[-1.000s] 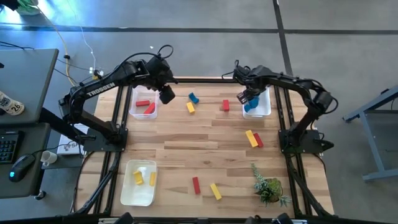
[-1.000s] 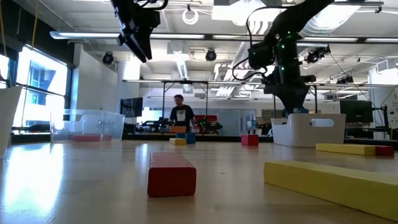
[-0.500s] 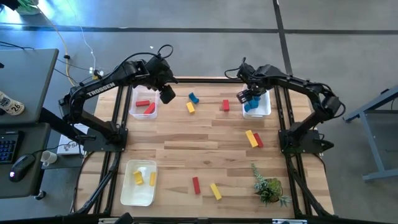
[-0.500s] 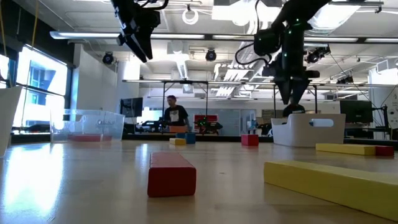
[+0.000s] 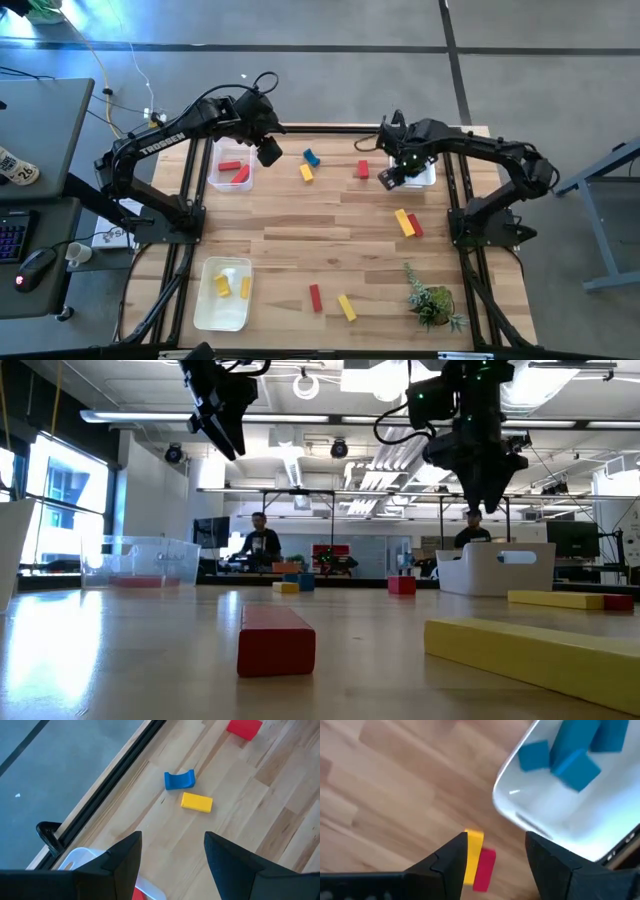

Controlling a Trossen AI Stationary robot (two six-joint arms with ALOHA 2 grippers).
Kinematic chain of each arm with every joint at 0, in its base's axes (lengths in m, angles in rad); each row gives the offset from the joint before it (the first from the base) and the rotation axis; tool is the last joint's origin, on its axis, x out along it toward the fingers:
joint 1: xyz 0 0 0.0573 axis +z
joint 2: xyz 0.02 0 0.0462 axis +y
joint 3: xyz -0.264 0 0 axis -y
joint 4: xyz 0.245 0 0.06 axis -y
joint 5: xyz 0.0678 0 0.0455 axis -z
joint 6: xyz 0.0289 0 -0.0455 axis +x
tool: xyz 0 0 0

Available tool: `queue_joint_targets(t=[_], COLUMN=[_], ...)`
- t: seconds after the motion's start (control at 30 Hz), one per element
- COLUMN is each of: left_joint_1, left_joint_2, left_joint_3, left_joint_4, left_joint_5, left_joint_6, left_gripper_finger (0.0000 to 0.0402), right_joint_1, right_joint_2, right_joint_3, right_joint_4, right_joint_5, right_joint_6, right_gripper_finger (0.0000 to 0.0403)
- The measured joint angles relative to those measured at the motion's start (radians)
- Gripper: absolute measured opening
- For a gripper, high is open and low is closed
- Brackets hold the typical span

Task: Sort & place blocks by color
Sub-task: Put the yellow block into the bottom white bin

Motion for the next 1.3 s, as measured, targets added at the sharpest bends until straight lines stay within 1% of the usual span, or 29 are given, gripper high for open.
queue_joint_targets(t=[0.1,0.33,0.47,0.67,0.9,1.0,1.2,1.3], left_joint_1=[0.0,0.0,0.0,0.0,0.0,0.0,0.0,0.0], left_joint_2=[0.0,0.0,0.0,0.0,0.0,0.0,0.0,0.0], left_joint_3=[0.0,0.0,0.0,0.0,0.0,0.0,0.0,0.0], left_joint_4=[0.0,0.0,0.0,-0.001,-0.001,-0.001,-0.002,-0.001], left_joint_5=[0.0,0.0,0.0,0.037,0.037,0.037,0.037,0.036], left_joint_6=[0.0,0.0,0.0,0.0,0.0,0.001,0.001,0.001], left_gripper_finger=[0.0202,0.0202,0.0202,0.0202,0.0202,0.0202,0.0202,0.0202], right_joint_1=[0.05,0.161,0.217,0.282,0.383,0.426,0.499,0.524], right_joint_2=[0.0,0.001,0.001,0.001,0.001,0.001,0.001,0.002], right_joint_3=[0.0,0.0,0.0,0.0,0.0,0.0,0.0,0.0], right_joint_4=[-0.028,-0.029,-0.029,-0.029,-0.03,-0.048,-0.083,-0.124], right_joint_5=[0.014,0.043,0.083,0.058,0.056,0.08,0.093,0.137], right_joint_6=[0.048,0.152,0.194,0.205,0.28,0.333,0.413,0.445], right_gripper_finger=[0.0184,0.0184,0.0184,0.0184,0.0184,0.0184,0.0184,0.0184])
